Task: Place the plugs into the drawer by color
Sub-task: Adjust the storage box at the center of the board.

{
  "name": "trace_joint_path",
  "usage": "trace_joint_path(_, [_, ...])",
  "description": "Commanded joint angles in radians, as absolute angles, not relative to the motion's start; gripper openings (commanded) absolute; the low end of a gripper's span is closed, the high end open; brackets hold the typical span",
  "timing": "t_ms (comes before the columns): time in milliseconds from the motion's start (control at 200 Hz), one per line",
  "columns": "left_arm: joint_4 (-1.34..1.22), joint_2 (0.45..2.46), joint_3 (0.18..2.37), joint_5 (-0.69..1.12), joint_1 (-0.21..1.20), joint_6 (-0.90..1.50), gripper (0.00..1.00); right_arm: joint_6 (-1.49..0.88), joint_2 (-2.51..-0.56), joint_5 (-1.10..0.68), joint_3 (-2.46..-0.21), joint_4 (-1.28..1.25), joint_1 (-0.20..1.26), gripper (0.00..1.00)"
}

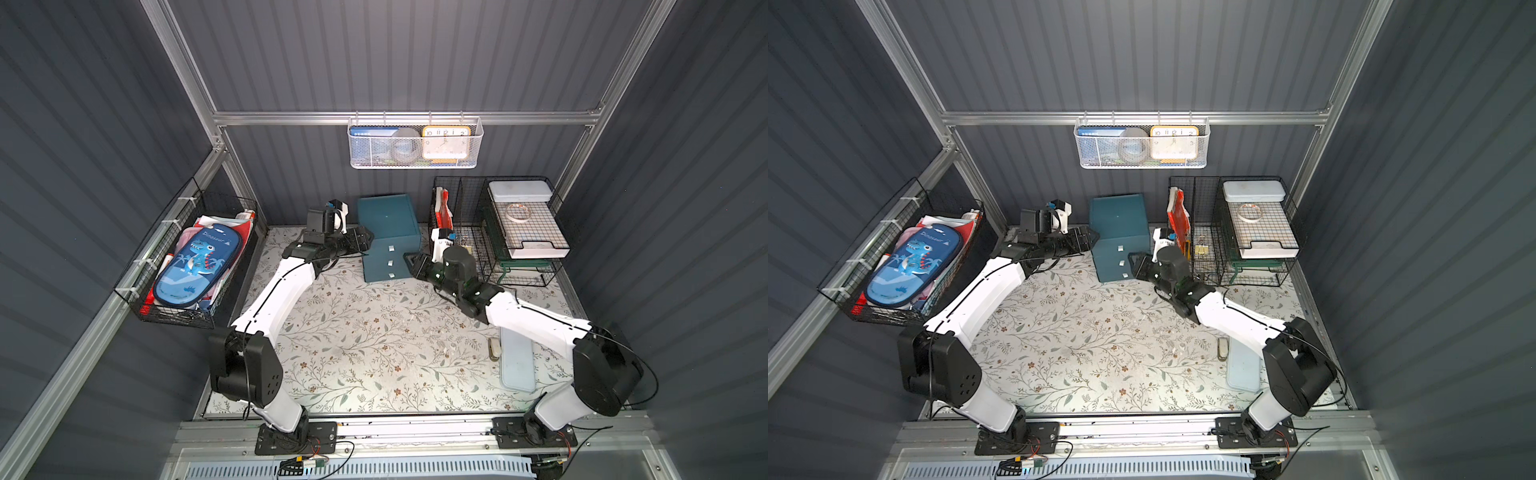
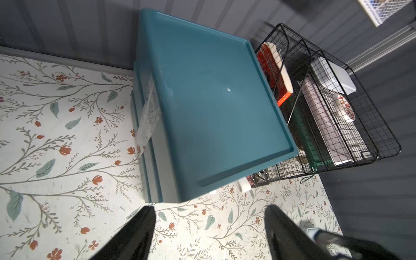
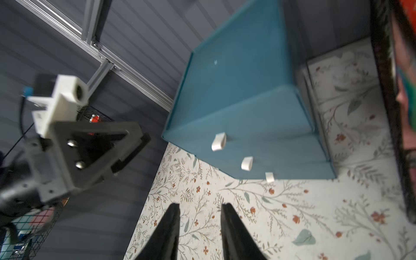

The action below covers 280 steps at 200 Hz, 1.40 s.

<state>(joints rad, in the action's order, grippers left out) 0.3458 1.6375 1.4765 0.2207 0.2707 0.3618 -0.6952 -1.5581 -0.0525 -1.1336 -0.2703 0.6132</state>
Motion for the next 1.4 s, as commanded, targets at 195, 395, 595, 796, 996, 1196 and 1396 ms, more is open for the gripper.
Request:
trace_joint_path(195, [0.356,1.757,1.597,0.283,0.238,0.377,0.64,-0.696,-1.711,-0.237,-1.393,-0.006,0.492,0.39])
trace_joint_path(395, [0.343,1.772,1.599,0.304,0.238,0.382,0.60,-0.698,-1.766,-0.295,-1.428,-0.016,0.445,0.40])
trace_joint_path(595, [0.353,1.811,1.608,0.302,0.237,0.382,0.58,-0.698,-1.777,-0.321,-1.417,-0.060,0.413,0.41])
trace_joint_path(796, [0.360,1.848,1.633,0.288,0.233,0.383,0.58,-0.660,-1.721,-0.264,-1.399,-0.045,0.409,0.42])
trace_joint_path(996, [0.372,1.898,1.682,0.299,0.233,0.376,0.58,-0.661,-1.822,-0.313,-1.488,-0.051,0.385,0.42])
trace_joint_path(1196, [0.383,1.922,1.713,0.298,0.233,0.370,0.58,-0.666,-1.900,-0.352,-1.555,-0.043,0.383,0.43])
trace_joint_path(1396, [0.384,1.948,1.743,0.304,0.233,0.367,0.59,-0.686,-1.911,-0.394,-1.555,-0.082,0.394,0.42])
